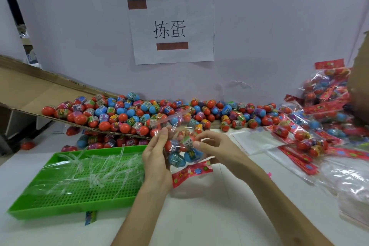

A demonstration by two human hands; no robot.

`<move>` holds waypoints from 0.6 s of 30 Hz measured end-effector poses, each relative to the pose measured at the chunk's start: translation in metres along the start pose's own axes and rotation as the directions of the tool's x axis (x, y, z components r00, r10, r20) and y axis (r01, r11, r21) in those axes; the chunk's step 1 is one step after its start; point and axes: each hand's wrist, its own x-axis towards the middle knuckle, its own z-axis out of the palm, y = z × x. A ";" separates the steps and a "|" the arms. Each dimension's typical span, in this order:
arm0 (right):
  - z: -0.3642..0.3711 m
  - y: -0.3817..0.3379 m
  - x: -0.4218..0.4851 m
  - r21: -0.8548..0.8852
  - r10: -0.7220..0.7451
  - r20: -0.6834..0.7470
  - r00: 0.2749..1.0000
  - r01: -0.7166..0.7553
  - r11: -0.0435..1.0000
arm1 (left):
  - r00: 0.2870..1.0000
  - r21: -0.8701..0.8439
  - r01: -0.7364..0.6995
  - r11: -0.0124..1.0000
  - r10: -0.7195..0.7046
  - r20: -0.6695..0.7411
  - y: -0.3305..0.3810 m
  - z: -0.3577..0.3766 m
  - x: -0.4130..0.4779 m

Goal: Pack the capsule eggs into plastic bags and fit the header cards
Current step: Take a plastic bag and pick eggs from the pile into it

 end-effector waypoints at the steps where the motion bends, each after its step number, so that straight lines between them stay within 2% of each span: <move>1: 0.000 0.000 -0.001 -0.004 0.006 0.033 0.999 -0.006 1.000 | 1.000 -0.002 -0.001 1.000 0.001 -0.004 0.000 -0.001 0.001; 5: -0.005 -0.001 -0.004 -0.076 0.011 0.108 0.994 -0.003 0.997 | 1.000 -0.031 0.031 0.999 -0.031 -0.005 -0.001 -0.004 0.004; 13: -0.027 -0.004 -0.007 -0.098 -0.033 0.232 0.972 0.057 0.994 | 0.998 -0.054 0.058 0.997 -0.059 -0.017 -0.002 -0.003 0.006; 18: -0.034 -0.006 -0.007 -0.207 -0.055 0.211 0.976 0.100 0.973 | 0.996 -0.023 0.084 0.996 -0.085 -0.015 -0.004 -0.001 0.006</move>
